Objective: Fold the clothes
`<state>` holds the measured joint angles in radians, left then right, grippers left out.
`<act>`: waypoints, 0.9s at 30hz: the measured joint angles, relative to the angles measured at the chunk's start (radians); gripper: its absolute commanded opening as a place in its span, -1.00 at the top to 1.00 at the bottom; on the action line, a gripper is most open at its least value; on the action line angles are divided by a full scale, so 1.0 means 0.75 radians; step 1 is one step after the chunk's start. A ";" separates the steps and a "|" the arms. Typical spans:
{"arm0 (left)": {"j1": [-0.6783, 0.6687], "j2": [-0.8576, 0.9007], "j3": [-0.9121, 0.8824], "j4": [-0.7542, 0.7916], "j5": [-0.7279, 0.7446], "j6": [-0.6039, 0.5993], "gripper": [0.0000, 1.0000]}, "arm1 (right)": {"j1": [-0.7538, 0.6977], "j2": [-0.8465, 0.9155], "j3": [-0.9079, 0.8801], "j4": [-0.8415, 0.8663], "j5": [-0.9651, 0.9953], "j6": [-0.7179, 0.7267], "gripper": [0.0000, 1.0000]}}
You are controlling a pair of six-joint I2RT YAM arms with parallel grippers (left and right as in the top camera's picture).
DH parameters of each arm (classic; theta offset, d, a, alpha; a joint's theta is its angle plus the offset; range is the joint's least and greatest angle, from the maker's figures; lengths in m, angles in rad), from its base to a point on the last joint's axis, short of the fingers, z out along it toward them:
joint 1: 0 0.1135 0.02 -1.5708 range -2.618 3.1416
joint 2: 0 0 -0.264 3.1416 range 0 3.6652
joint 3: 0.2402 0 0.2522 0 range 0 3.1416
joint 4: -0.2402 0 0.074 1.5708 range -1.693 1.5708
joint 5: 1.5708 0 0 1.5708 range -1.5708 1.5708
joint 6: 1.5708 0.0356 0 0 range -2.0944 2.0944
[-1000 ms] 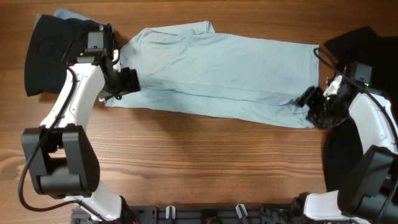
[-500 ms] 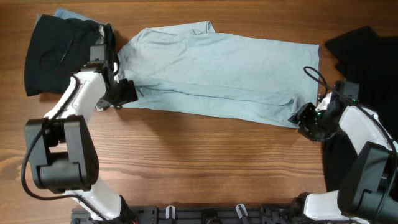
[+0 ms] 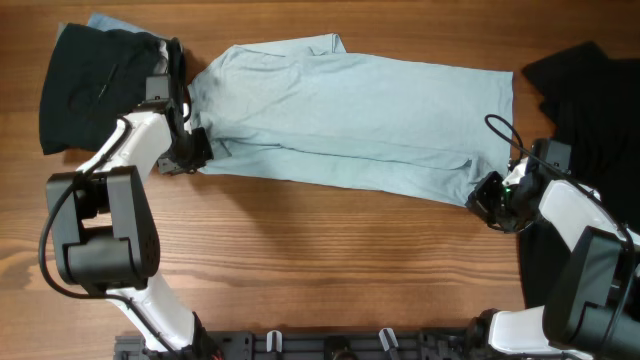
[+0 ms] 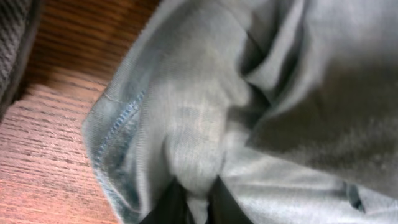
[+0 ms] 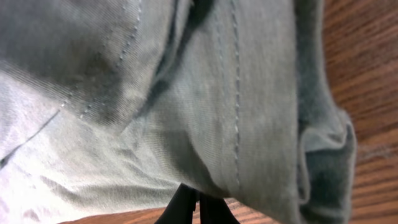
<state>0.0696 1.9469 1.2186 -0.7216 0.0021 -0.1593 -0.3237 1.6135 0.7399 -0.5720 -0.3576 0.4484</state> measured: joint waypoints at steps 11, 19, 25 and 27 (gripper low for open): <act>0.000 -0.002 0.015 -0.342 0.036 -0.004 0.92 | -0.055 -0.014 0.114 -0.486 0.270 0.101 0.91; 0.000 -0.098 0.022 -0.597 0.023 -0.010 0.75 | -0.087 -0.084 0.257 -0.664 0.387 0.092 0.77; 0.002 -0.108 0.025 -0.625 -0.018 -0.030 -1.00 | -0.087 -0.084 0.256 -0.677 0.418 0.014 -0.33; 0.002 -0.108 0.027 -0.653 -0.011 -0.029 -1.00 | -0.087 -0.084 0.257 -0.676 0.422 -0.003 -0.33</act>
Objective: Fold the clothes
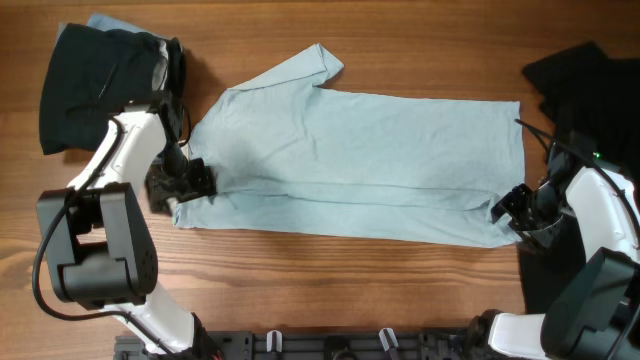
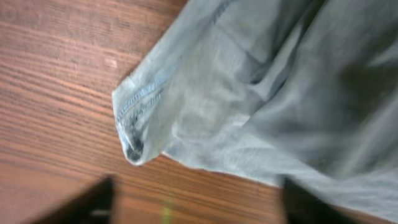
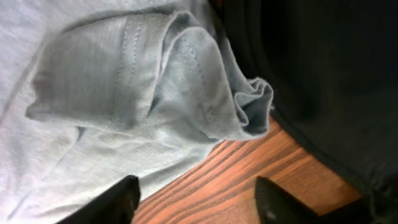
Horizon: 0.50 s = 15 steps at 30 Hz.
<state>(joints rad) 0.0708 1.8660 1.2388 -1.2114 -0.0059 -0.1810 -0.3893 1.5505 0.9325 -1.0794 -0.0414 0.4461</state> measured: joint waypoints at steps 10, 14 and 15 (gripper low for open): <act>-0.001 0.000 0.334 -0.111 0.133 0.010 -0.98 | -0.001 -0.001 0.318 0.072 -0.139 -0.162 -0.22; -0.033 -0.002 0.434 0.243 0.322 0.060 -0.05 | -0.003 -0.002 0.378 0.251 -0.296 -0.223 -0.12; -0.054 -0.002 0.443 0.337 0.361 0.073 0.04 | -0.003 -0.002 0.381 0.308 -0.336 -0.230 -0.10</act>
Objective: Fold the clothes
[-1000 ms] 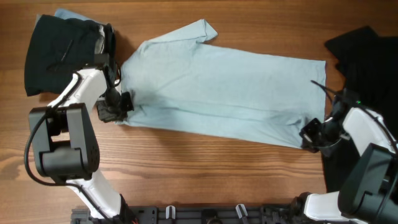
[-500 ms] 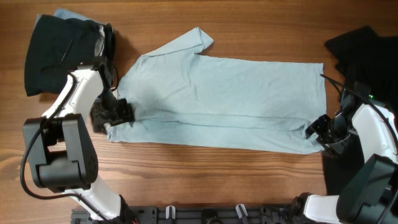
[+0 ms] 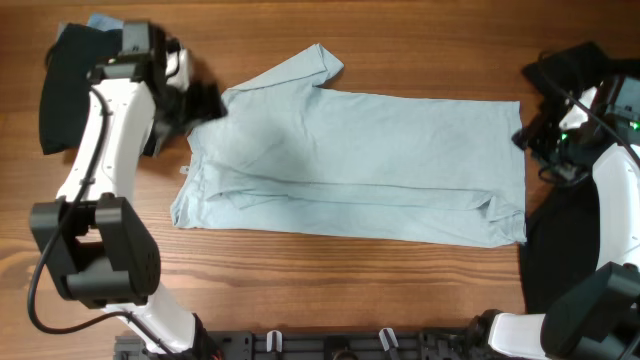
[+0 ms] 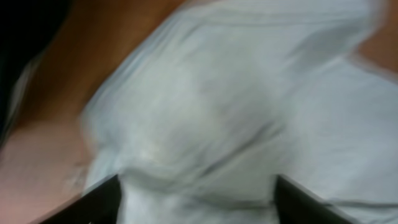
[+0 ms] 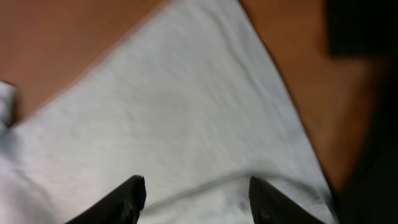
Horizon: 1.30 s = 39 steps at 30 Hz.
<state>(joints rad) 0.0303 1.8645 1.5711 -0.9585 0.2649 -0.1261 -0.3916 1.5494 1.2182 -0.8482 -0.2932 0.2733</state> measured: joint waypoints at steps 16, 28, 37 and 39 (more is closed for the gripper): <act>-0.390 0.357 0.015 0.847 -0.243 0.207 -0.55 | 0.006 0.006 0.000 0.106 -0.113 -0.009 -0.08; -0.380 0.564 0.014 1.041 -0.288 0.287 -0.17 | 0.006 0.006 -0.041 0.102 -0.119 0.013 -0.08; -0.379 0.612 0.026 1.144 -0.355 0.301 0.78 | 0.006 0.006 -0.043 0.116 -0.118 0.013 -0.08; -0.379 0.613 0.026 1.150 -0.377 0.292 0.86 | 0.006 0.006 -0.043 0.129 -0.117 0.013 -0.07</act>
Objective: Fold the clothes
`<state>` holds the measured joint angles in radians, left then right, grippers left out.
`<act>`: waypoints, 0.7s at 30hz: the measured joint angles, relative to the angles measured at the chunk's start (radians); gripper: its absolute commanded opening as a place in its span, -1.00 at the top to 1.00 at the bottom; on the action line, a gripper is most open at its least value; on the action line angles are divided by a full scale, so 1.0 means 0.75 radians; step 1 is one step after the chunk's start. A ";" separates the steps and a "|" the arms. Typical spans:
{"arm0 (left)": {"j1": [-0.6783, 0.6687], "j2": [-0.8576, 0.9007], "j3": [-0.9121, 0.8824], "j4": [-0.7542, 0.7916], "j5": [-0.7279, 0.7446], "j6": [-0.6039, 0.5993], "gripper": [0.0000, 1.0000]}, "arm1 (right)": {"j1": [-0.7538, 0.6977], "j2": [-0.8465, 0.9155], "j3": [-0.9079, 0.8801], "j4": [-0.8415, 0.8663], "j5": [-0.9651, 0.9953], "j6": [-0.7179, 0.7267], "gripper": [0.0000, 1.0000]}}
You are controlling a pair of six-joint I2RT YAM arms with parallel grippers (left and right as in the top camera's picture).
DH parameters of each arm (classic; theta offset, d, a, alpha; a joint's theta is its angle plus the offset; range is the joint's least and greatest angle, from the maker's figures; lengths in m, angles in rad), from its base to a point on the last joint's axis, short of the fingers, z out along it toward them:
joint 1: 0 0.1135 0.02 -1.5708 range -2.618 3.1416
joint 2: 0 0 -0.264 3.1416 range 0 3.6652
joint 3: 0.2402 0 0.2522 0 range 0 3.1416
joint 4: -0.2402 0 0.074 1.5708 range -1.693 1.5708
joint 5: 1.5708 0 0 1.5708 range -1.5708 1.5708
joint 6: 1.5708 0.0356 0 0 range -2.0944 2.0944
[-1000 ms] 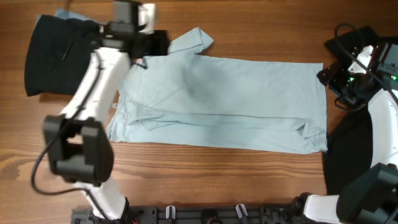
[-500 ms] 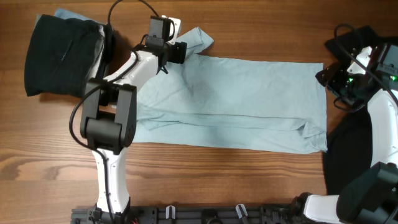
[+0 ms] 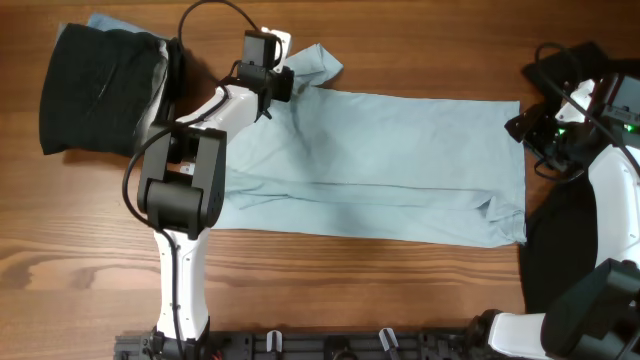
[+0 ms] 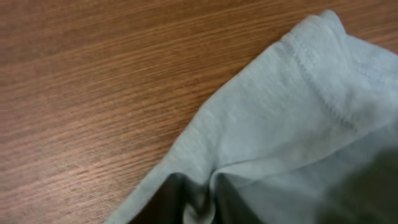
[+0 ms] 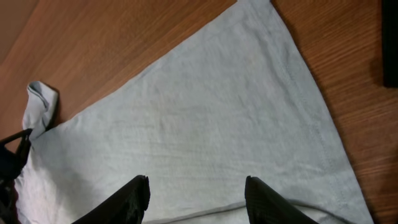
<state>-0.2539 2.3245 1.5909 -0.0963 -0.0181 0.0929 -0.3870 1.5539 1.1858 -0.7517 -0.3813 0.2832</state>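
Observation:
A light blue shirt (image 3: pixel 370 160) lies lengthwise across the wooden table (image 3: pixel 300 290), with its near part folded over itself. One sleeve (image 3: pixel 318 62) sticks out at the far left. My left gripper (image 3: pixel 272 82) sits at the base of that sleeve, shut on a pinch of its fabric (image 4: pixel 280 124); in the left wrist view the gripper (image 4: pixel 198 199) has cloth bunched between its fingers. My right gripper (image 3: pixel 528 128) hovers open over the shirt's far right corner (image 5: pixel 205 130), its fingers (image 5: pixel 138 196) wide apart with nothing between them.
A folded black garment (image 3: pixel 95 90) lies at the far left on top of a light blue one (image 3: pixel 105 20). A pile of black clothing (image 3: pixel 580 70) fills the right edge and runs toward the front (image 3: pixel 560 250).
My left gripper was open at the shirt's left shoulder and is now farther right at the sleeve base, shut on the fabric. The right gripper remains open at the far right corner.
Both grippers were shut on the shirt's near corners with the shirt lying slanted. Then the shirt lay straight and nearer the front, both grippers open beside those corners. Then both were open at the far corners, and now the left one grips the sleeve.

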 measured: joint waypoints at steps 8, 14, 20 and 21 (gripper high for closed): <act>-0.001 -0.002 0.024 -0.054 -0.053 -0.047 0.92 | 0.000 0.020 -0.037 0.254 0.041 0.005 -0.03; -0.001 -0.027 0.024 -0.139 -0.069 -0.092 0.92 | 0.001 0.251 -0.074 0.491 0.076 -0.002 -0.02; -0.001 -0.044 0.024 -0.194 -0.075 -0.119 0.73 | 0.001 0.487 -0.081 0.682 0.086 0.017 -0.01; -0.001 -0.045 0.024 -0.205 -0.075 -0.128 0.67 | 0.002 0.523 -0.081 0.714 0.086 0.025 -0.02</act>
<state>-0.2543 2.2906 1.6093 -0.2501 -0.0746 -0.0029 -0.3855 1.9465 1.1248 -0.2161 -0.3168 0.3019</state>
